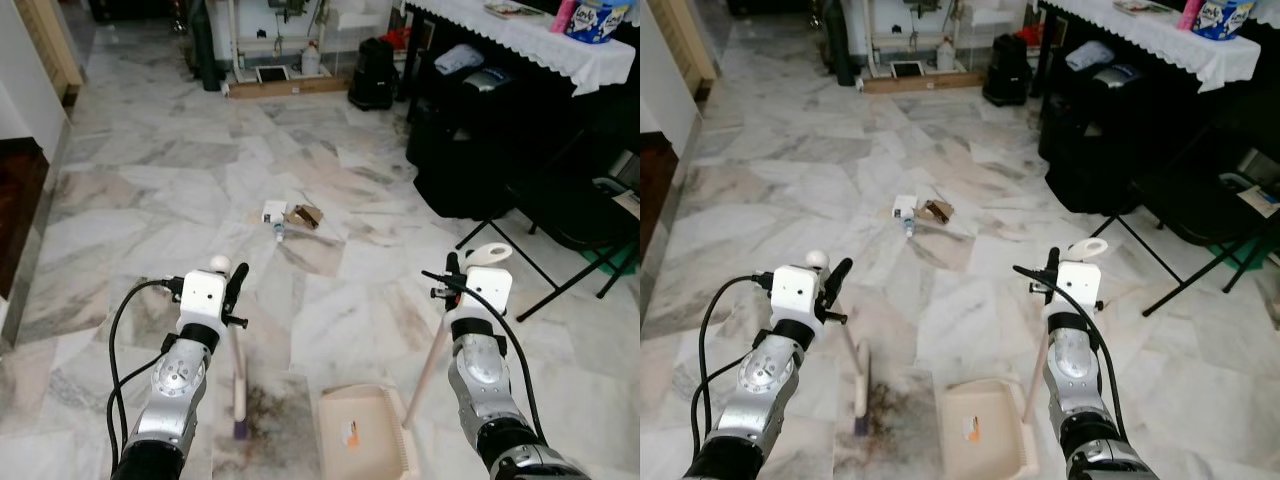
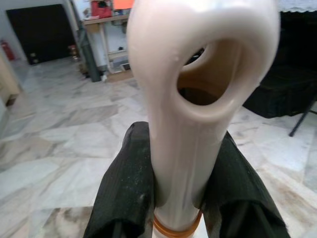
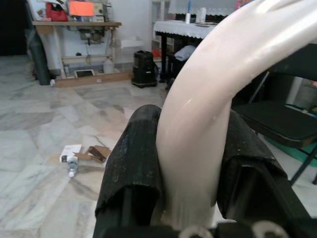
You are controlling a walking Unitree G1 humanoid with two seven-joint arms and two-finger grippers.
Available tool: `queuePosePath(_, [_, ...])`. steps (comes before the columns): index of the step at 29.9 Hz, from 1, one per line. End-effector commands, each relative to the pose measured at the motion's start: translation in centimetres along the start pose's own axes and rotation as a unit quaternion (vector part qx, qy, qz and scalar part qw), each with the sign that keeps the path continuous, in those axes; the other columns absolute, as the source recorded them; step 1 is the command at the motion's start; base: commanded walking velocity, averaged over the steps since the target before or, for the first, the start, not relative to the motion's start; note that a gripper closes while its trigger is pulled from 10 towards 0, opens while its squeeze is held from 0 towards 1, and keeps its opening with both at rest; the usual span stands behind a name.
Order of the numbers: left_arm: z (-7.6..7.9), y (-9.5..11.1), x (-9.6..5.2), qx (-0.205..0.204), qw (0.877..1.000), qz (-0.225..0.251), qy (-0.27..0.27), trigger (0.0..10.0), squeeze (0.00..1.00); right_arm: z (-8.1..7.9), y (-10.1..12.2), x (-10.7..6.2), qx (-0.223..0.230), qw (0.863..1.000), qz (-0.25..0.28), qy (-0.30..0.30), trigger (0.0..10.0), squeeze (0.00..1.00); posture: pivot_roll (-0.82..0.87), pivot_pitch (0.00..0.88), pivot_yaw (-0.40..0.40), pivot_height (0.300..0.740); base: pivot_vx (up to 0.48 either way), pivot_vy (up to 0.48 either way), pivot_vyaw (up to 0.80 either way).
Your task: Sweep floor
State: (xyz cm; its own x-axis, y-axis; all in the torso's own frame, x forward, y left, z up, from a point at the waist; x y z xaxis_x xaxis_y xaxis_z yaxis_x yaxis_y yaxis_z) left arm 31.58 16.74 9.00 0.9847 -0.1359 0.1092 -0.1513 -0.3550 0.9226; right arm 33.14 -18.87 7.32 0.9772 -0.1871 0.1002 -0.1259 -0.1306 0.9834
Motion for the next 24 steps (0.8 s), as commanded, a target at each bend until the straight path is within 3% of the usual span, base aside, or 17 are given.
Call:
queuePosePath(1, [-0.3,0.9,0.6,0.004,1.000,0.023,0.008,10.0,0.00,-0.3,1.3,0.8,0.005,1.000,0.029,0.004,10.0,0.00,0.02,0.000,-0.041,0.740,0.266,0.000,0.00])
queuePosePath(24, [0.2,1.2,0.4,0.016,0.999,0.034,-0.002,10.0,0.00,0.8,0.6,0.0,0.001,1.000,0.020,-0.016,10.0,0.00,0.02,0.000,-0.034,0.740,0.336,0.000,0.00])
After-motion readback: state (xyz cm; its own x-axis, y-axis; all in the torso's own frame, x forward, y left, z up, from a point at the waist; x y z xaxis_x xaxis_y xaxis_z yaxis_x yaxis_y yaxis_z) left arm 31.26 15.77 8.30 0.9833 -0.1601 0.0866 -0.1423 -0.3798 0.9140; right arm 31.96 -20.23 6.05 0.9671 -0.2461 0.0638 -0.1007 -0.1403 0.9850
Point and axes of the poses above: a point about 5 cm out from each wrist's last joint towards the gripper, its own x axis pointing out of the wrist towards the gripper, its own y axis along the axis of the wrist's last joint, z = x × y, the point moved 1 cm from there along x, pointing out of the wrist towards the gripper, and after that the axes turned 12 degrees about x, right-handed, at the moved point
